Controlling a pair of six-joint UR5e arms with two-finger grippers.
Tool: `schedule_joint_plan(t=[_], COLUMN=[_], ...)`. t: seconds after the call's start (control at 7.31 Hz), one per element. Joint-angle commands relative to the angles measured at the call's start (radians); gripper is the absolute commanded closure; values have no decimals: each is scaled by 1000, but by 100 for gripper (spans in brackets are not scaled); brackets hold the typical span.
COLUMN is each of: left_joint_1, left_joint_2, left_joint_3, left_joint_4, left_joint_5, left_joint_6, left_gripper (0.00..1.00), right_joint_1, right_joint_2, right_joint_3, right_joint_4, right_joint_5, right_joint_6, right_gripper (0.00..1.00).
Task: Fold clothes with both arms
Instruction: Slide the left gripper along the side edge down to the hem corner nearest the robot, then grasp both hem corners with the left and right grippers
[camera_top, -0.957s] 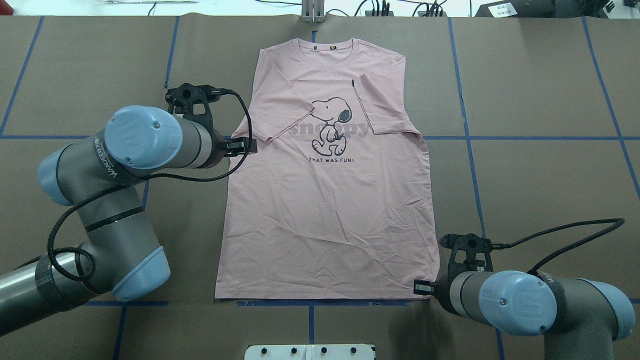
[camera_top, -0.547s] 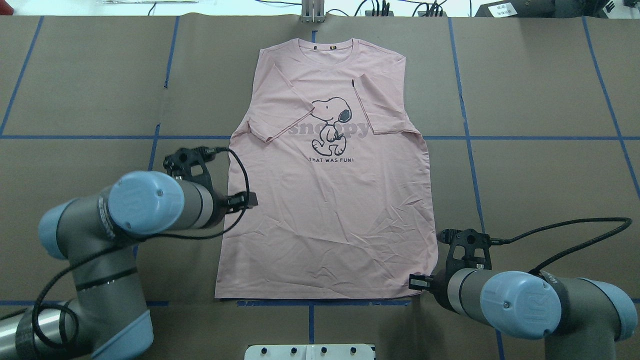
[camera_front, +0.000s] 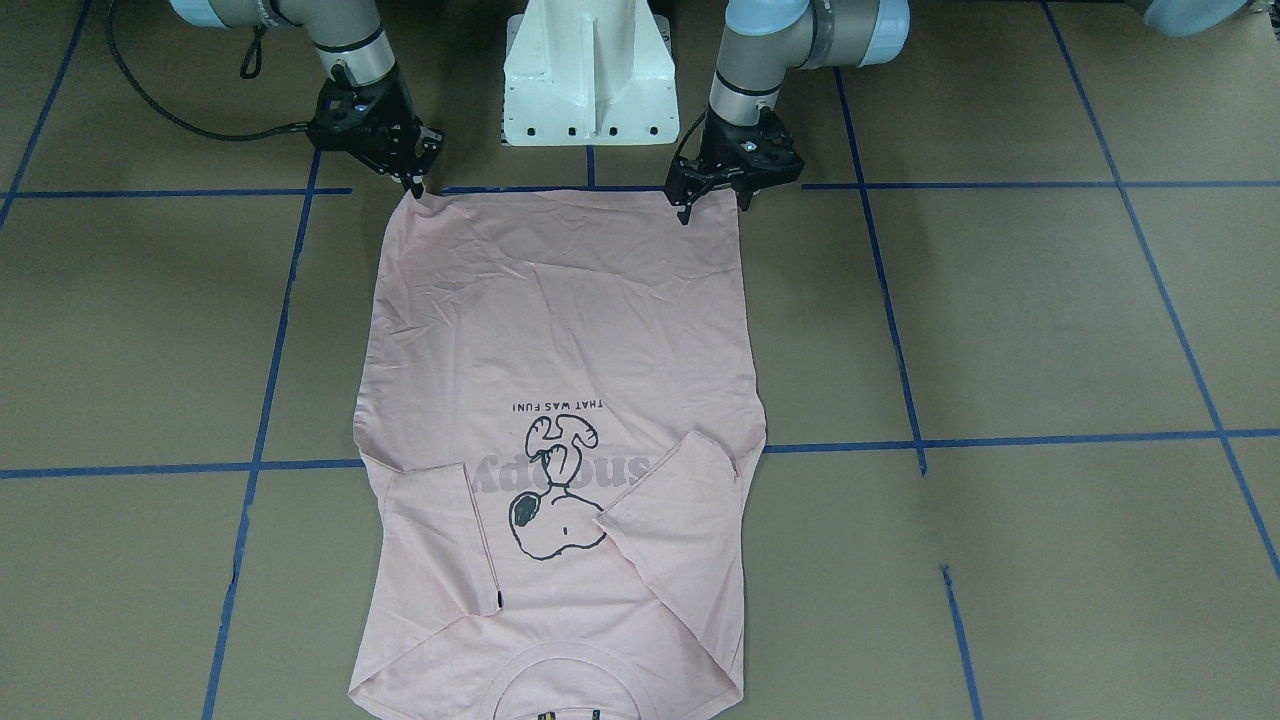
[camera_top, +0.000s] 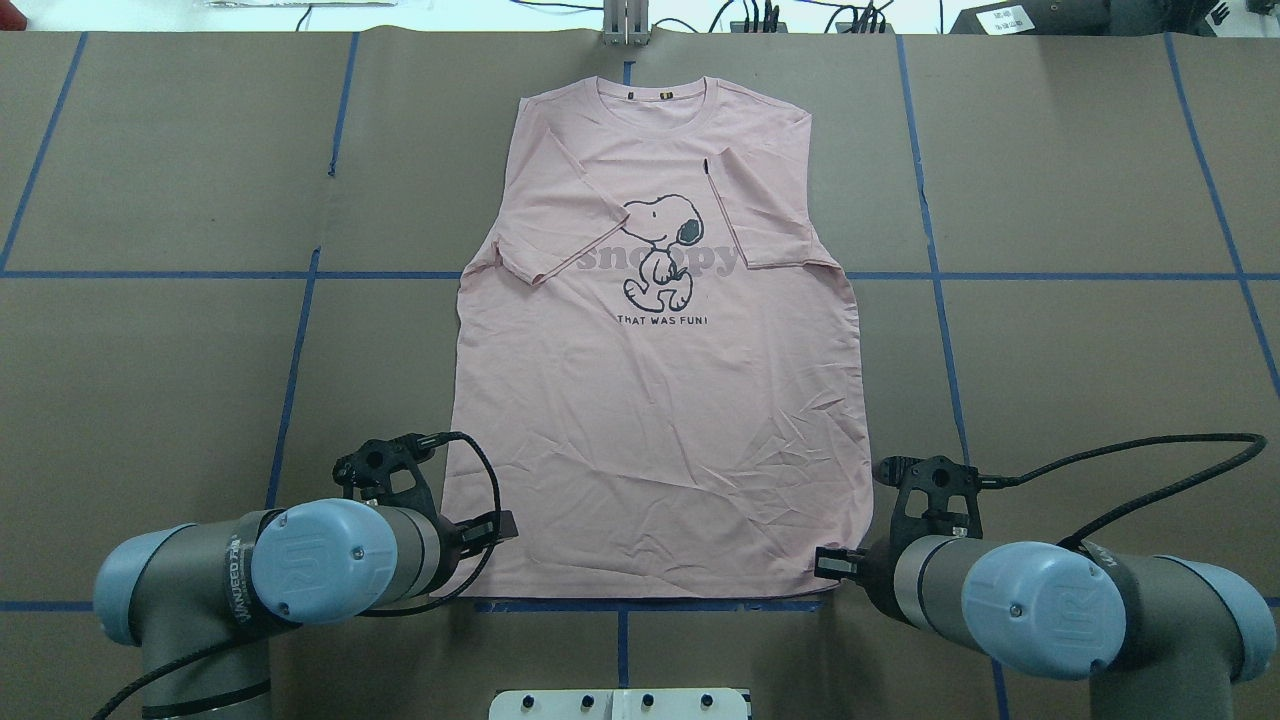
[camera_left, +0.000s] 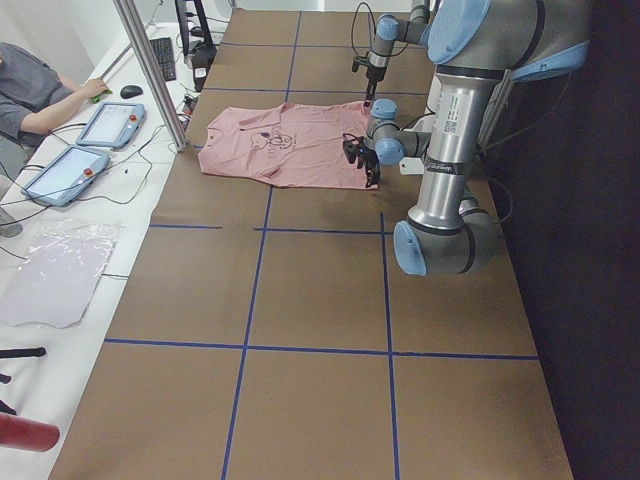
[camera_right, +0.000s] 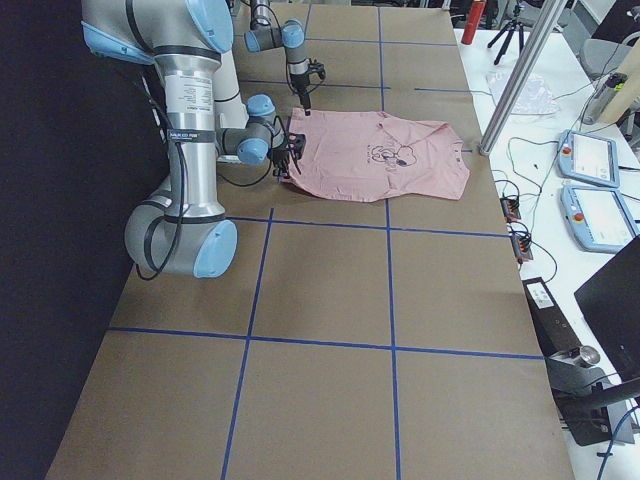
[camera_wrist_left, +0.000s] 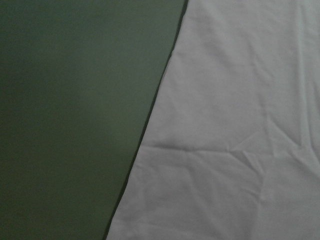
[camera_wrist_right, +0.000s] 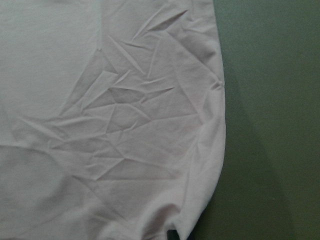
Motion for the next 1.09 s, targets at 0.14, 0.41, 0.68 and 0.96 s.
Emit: schedule_joint_plan(t=[0.14,0.41,0.68,0.96], left_joint_1=[8,12,24,38], left_joint_2=[36,35,33,33], left_joint_3=[-5,-6,-10,-22], left_joint_4=[2,2,2,5], left_joint_5=[0,0,-1,-1], left_joint_6=[-10,-10,-11,-11], left_gripper=[0,3,15,20], right_joint_1=[2,3,9,9], right_joint_2=[1,-2,0,0], right_joint_3=[7,7,10,13], right_joint_4=[3,3,3,3], right_joint_5=[-1,0,7,8], right_joint_6=[0,0,0,0], right_gripper=[100,100,100,100])
